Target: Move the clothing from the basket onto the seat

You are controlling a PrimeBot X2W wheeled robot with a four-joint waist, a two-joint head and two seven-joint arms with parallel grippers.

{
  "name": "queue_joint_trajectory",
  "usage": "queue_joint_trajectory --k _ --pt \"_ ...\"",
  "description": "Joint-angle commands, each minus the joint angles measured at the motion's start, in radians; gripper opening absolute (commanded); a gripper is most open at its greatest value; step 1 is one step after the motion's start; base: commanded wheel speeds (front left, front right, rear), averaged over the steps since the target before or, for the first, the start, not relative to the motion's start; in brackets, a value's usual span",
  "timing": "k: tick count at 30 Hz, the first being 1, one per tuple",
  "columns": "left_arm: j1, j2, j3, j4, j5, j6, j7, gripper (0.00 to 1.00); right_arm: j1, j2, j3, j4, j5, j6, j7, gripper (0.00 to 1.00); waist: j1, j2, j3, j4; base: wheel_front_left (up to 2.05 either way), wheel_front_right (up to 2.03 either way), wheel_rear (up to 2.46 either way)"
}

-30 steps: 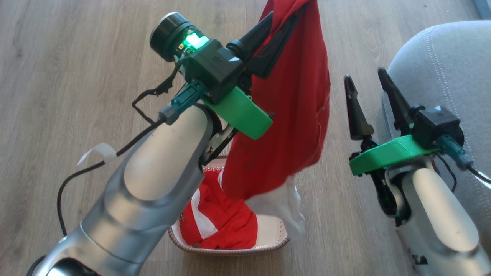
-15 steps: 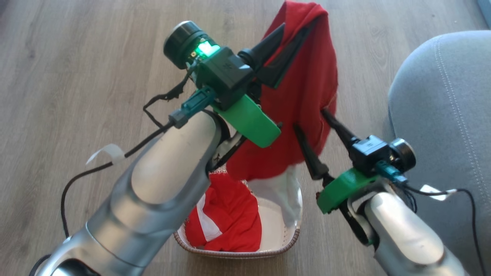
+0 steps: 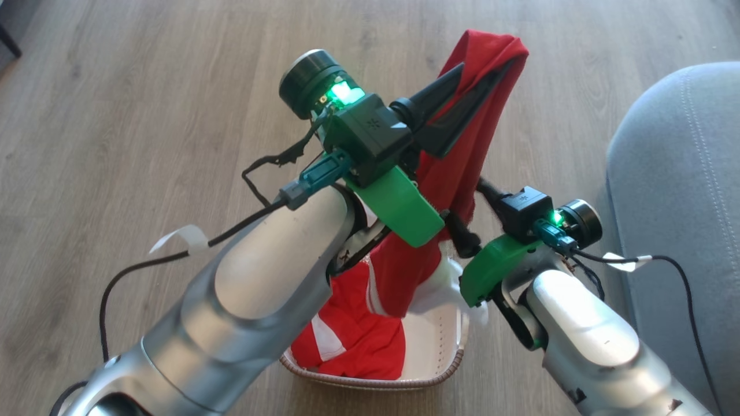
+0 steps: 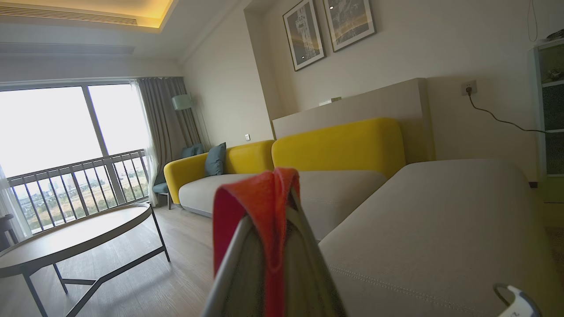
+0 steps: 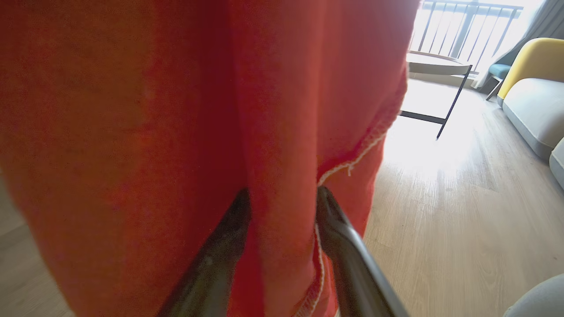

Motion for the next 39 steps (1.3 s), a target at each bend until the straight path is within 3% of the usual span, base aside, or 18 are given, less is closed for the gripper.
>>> queue_joint_trajectory --k 1,15,16,17,18,28,39 --pt "-0.05 0.013 0.028 -0.037 -0.009 0.002 -0.004 0.0 -0.037 0.019 0.012 -0.013 0.02 0.007 -0.005 0.0 0.0 0.0 0.0 0.01 0.0 0.0 0.0" --pt "-0.015 0.013 0.047 0.021 -0.005 0.005 -0.004 0.02 -0.018 0.003 -0.052 -0.055 0.045 0.007 -0.005 0.0 0.0 0.0 0.015 -0.007 0.0 0.0 0.0" --pt "-0.011 0.013 0.049 0.028 -0.005 0.004 -0.004 0.44 -0.012 0.003 -0.067 -0.063 0.046 0.007 -0.005 0.0 0.0 0.0 0.016 -0.012 0.0 0.0 0.0" --pt "-0.006 0.013 0.049 0.034 -0.008 0.003 -0.004 0.95 -0.007 0.003 -0.084 -0.072 0.046 0.007 -0.005 0.0 0.0 0.0 0.018 -0.017 0.0 0.0 0.0" --pt "0.0 0.013 0.051 0.041 -0.011 0.002 -0.004 1.0 -0.002 0.003 -0.1 -0.08 0.047 0.007 -0.005 0.0 0.0 0.0 0.019 -0.023 0.0 0.0 0.0" --pt "0.062 0.02 0.032 0.164 -0.049 -0.006 -0.004 1.0 0.037 -0.009 -0.232 -0.178 0.049 0.007 -0.005 0.0 0.0 0.0 0.038 -0.096 0.0 0.0 0.0" --pt "0.123 0.071 -0.001 0.194 -0.103 -0.007 -0.004 1.0 0.046 0.003 -0.328 -0.276 0.058 0.007 -0.005 0.0 0.0 0.0 0.075 -0.234 0.0 0.0 0.0"
